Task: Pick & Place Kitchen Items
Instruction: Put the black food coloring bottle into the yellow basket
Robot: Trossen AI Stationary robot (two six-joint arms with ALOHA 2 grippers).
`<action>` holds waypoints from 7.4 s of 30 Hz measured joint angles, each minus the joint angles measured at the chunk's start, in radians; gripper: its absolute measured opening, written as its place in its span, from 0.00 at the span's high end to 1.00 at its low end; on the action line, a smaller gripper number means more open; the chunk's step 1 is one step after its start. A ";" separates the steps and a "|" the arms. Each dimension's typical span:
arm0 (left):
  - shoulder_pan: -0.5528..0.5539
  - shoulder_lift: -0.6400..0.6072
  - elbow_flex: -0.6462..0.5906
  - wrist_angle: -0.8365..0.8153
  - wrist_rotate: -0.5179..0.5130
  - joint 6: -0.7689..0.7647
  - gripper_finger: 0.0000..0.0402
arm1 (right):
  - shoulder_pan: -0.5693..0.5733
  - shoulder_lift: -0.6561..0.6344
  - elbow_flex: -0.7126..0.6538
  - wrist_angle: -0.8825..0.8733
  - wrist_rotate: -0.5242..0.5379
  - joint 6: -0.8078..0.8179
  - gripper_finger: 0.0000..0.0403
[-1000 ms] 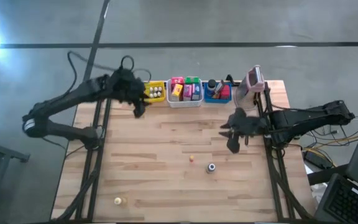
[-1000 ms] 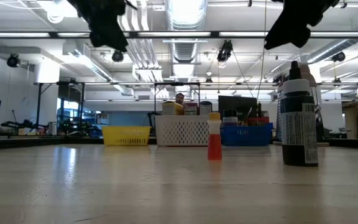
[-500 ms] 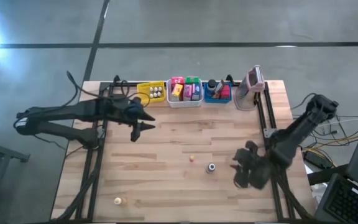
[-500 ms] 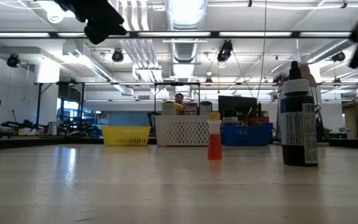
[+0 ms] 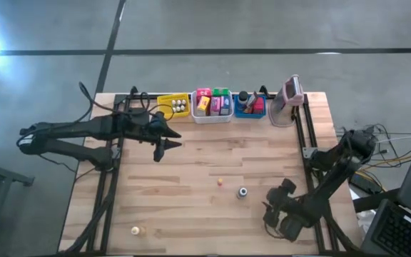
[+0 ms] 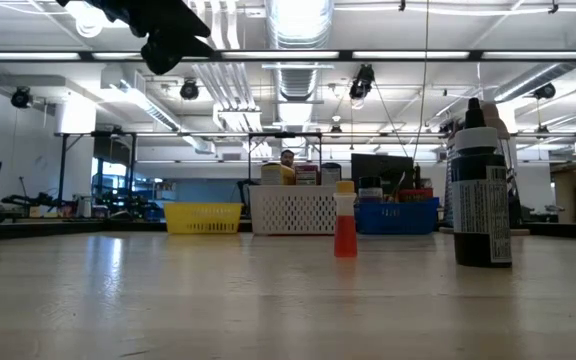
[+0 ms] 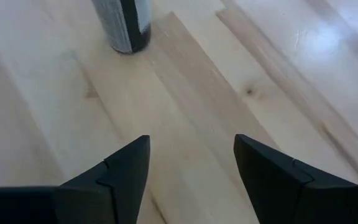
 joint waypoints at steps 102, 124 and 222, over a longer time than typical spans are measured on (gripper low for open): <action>-0.008 0.075 -0.024 -0.036 0.057 -0.045 0.59 | -0.227 -0.124 0.056 0.432 0.006 -0.646 0.63; -0.066 0.642 0.708 -0.432 0.167 0.368 0.49 | -0.435 -0.328 0.067 0.300 -0.356 -0.759 0.61; -0.196 0.520 0.433 -0.133 -0.086 0.359 0.40 | -0.808 0.185 0.774 -0.173 -0.458 -1.335 0.64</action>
